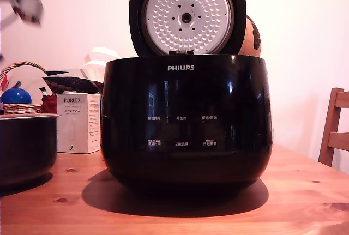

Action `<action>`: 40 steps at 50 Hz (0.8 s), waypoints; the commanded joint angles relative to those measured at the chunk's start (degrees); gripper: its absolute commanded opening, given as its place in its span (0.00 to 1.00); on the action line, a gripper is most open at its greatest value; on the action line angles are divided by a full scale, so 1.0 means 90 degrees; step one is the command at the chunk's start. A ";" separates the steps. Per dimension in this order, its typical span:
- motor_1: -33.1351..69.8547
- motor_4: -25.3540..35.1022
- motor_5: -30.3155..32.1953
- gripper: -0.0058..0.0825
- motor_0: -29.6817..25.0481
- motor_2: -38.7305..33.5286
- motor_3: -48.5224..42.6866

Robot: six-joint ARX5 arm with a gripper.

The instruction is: Pick up the metallic pot next to the rice cooker

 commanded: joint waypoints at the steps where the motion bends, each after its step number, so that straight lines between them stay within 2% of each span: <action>1: 0.0158 -0.0007 0.0219 0.60 -0.0022 -0.0012 0.0199; 21: 0.0687 -0.0160 0.0457 0.52 0.0051 -0.0012 0.0420; 25: 0.0687 -0.0233 0.0500 0.41 0.0051 -0.0012 0.0481; 33: 0.0685 -0.0245 0.0510 0.04 0.0051 -0.0012 0.0376; 40: 0.0685 -0.0287 0.0544 0.04 0.0051 -0.0012 0.0323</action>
